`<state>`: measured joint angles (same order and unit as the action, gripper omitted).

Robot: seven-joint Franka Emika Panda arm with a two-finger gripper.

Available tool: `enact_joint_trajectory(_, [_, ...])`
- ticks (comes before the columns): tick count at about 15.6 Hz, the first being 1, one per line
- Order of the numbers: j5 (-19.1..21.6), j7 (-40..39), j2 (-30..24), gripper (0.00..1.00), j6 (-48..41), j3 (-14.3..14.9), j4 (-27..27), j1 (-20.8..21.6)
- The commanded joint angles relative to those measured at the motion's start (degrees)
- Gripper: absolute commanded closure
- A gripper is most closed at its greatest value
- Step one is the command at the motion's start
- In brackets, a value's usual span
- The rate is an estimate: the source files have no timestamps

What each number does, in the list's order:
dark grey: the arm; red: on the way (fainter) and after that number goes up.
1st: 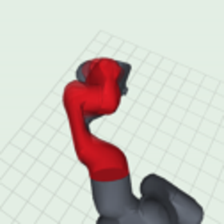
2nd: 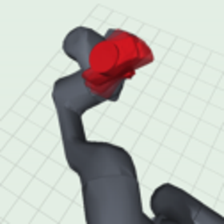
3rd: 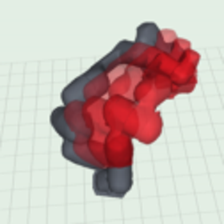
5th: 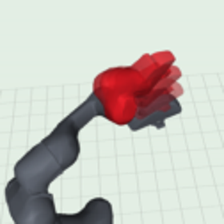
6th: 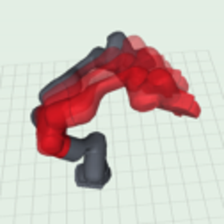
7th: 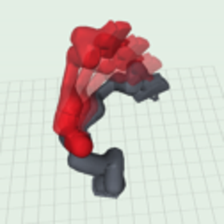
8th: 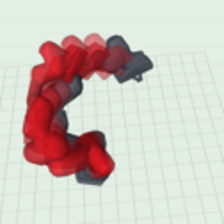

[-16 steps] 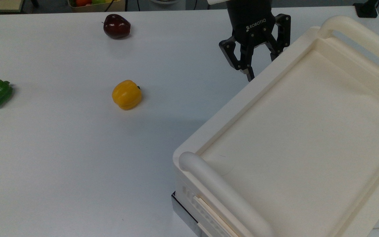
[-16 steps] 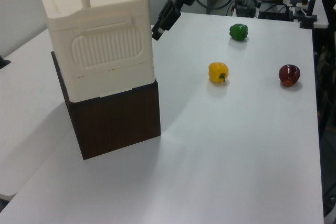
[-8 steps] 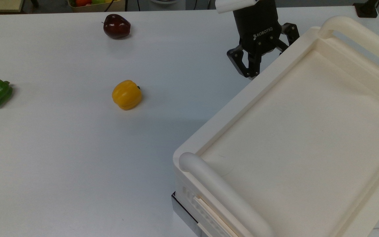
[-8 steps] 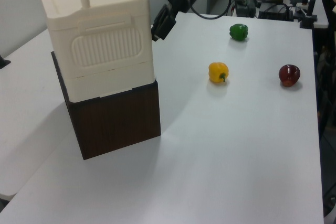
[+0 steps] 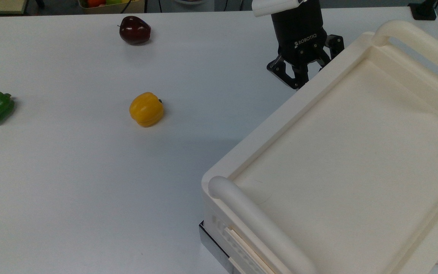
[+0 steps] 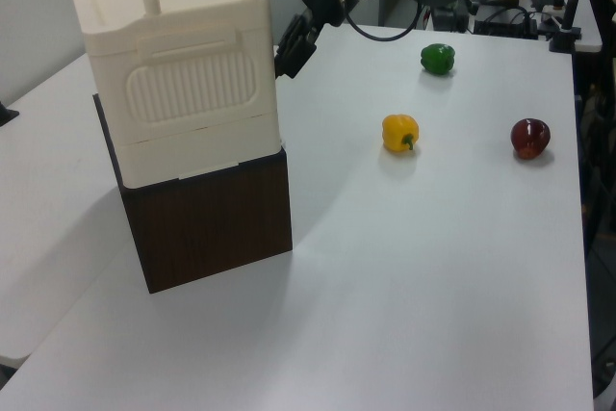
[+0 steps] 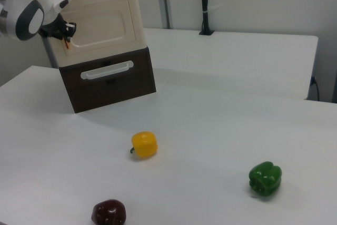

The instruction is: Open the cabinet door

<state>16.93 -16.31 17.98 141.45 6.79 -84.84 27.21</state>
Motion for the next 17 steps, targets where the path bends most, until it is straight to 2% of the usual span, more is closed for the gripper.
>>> enact_joint_trajectory(1, [0.4,0.8,-1.4,1.0,0.5,0.0,-0.7,0.2])
enact_joint_trajectory(6, [0.6,0.8,-6.2,1.0,-2.7,0.3,-6.0,0.2])
enact_joint_trajectory(10, [0.7,0.7,-10.1,1.0,-13.9,2.1,-6.6,-0.2])
enact_joint_trajectory(12, [0.7,1.0,-12.2,0.99,-20.4,4.2,-6.5,-0.4])
enact_joint_trajectory(13, [0.4,1.2,-13.0,0.91,-24.4,6.1,-6.3,-0.4])
enact_joint_trajectory(14, [0.3,1.2,-13.9,0.68,-28.6,8.4,-6.1,-0.4])
enact_joint_trajectory(15, [0.3,1.2,-14.7,0.39,-32.7,11.0,-6.0,-0.7])
enact_joint_trajectory(16, [0.2,1.2,-15.2,0.0,-36.4,13.6,-5.8,-0.9])
enact_joint_trajectory(17, [-0.1,1.1,-15.3,0.0,-39.7,15.9,-5.0,-1.1])
